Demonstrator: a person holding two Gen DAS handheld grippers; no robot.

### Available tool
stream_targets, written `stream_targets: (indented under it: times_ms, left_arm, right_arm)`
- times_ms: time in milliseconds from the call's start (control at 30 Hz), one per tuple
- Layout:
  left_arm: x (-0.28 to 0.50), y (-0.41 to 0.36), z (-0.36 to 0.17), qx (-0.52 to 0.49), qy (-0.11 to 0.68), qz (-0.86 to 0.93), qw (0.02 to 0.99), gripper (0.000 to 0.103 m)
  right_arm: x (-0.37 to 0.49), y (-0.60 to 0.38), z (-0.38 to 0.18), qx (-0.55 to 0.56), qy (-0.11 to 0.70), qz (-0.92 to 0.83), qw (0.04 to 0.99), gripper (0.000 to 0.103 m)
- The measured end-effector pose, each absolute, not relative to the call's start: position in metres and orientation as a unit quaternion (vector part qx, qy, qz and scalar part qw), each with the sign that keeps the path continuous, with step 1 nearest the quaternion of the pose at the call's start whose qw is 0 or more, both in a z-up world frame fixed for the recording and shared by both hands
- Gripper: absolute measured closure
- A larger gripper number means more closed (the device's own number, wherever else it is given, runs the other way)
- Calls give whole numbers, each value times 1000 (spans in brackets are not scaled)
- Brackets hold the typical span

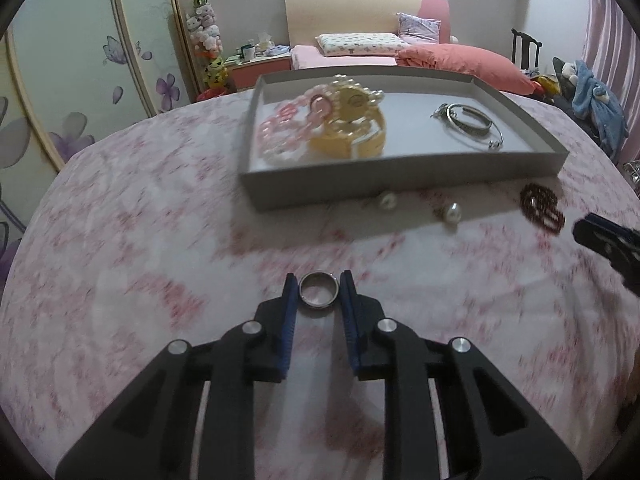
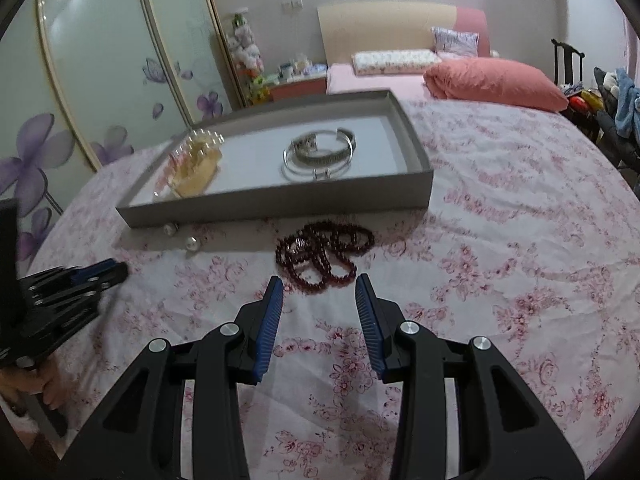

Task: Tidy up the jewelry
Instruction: 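Grasp the silver ring with the left gripper while the right gripper approaches the dark red beads, then grasp the dark red bead bracelet with the right gripper while the left gripper holds the ring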

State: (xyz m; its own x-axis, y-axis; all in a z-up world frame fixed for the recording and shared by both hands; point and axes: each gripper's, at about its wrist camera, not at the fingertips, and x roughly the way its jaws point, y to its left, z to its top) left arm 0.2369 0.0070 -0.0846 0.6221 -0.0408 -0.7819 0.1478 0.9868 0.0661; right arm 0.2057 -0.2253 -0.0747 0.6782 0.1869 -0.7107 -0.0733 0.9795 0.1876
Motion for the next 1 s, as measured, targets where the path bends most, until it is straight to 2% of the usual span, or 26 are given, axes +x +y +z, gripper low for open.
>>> stream_targets:
  times_ms: [67, 100, 233, 533, 567, 600, 633, 700, 733, 1000]
  left_arm:
    - [230, 12, -84, 63, 431, -54, 898, 81]
    - [226, 14, -84, 63, 431, -55, 898, 81]
    - [220, 15, -84, 61, 432, -57, 898, 81]
    - [220, 13, -84, 55, 433, -59, 898, 81]
    - [220, 13, -84, 54, 433, -59, 898, 81]
    - [220, 13, -84, 53, 433, -59, 898, 81]
    - [220, 13, -84, 52, 433, -60, 898, 81]
    - [220, 14, -84, 51, 433, -60, 898, 81]
    - [220, 14, -83, 51, 433, -60, 898, 81]
    - [220, 14, -83, 52, 433, -60, 898, 81]
  right_arm:
    - [211, -224, -78, 67, 405, 66, 909, 50]
    - [213, -223, -79, 62, 409, 62, 908, 40]
    - [224, -216, -79, 30, 414, 48, 908, 20]
    - [258, -202, -87, 0, 441, 36, 897, 18]
    - [259, -201, -87, -3, 441, 38, 897, 20]
    - [257, -200, -86, -5, 437, 45, 898, 35]
    - [255, -199, -84, -7, 432, 47, 901, 58]
    - [250, -201, -82, -9, 427, 56, 903, 82]
    - [248, -203, -82, -8, 426, 57, 903, 88]
    - [218, -213, -80, 22, 431, 86, 898, 90]
